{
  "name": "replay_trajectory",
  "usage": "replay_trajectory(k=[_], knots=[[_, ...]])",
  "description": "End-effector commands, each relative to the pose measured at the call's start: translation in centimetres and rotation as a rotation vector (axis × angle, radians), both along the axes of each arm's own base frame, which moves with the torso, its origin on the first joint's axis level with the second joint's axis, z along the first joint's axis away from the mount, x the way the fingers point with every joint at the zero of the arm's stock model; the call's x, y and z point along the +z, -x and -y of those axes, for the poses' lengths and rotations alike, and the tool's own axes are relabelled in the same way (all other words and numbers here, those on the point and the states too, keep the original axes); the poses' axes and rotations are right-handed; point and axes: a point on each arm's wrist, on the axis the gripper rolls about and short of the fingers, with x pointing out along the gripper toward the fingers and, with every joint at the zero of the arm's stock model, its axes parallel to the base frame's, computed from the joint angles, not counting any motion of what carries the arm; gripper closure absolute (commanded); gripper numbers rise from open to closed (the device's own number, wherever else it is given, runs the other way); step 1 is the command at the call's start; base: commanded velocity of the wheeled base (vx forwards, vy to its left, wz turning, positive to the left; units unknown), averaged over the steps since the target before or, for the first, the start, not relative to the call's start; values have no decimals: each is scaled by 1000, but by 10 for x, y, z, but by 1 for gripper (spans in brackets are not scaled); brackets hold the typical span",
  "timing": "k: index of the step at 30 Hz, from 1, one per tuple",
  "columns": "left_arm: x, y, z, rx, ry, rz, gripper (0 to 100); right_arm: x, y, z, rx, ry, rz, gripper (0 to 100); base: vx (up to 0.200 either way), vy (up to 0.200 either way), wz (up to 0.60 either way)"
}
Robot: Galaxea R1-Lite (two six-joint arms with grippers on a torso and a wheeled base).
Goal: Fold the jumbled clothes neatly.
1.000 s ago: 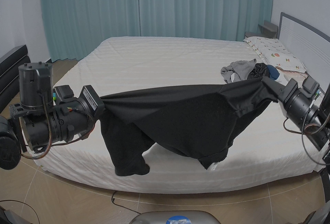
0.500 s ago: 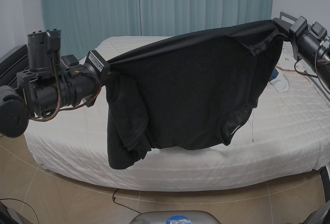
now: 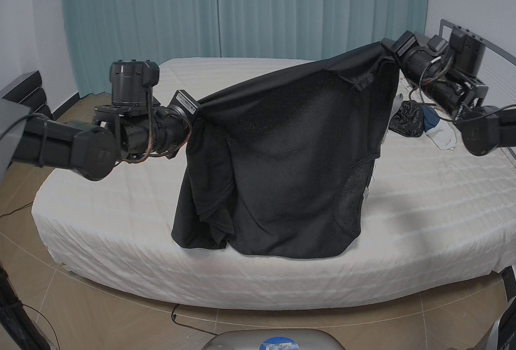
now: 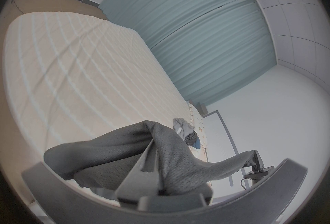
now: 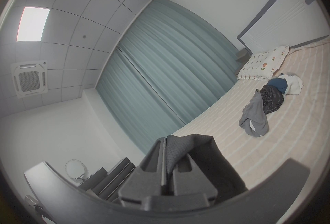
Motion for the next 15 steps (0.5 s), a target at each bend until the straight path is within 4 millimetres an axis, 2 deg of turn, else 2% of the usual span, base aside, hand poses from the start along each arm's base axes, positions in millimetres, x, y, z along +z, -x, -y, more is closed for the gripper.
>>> replay_trajectory(k=[1,2,4,6,12,13,15], knots=[[-48,-51,4,29,-23,-73,100,-53,-56,-17,-28,15,-59,100,200,0,0],[-58,-60,6,32,-26,-83,100,-63,-64,-19,-31,18,-73,100,200,0,0],[-63,-65,7,32,-28,-87,100,-68,-67,-19,-33,20,-80,100,200,0,0],[-80,-79,10,38,-34,-105,100,-85,-78,-24,-31,24,-95,100,200,0,0],[-118,-97,14,44,-54,-159,100,-129,-91,-34,-36,59,-164,100,200,0,0],[-119,-98,14,45,-55,-161,100,-132,-92,-35,-35,61,-168,100,0,0,0],[-135,-103,16,48,-65,-185,100,-157,-100,-38,-45,75,-215,100,0,0,0]])
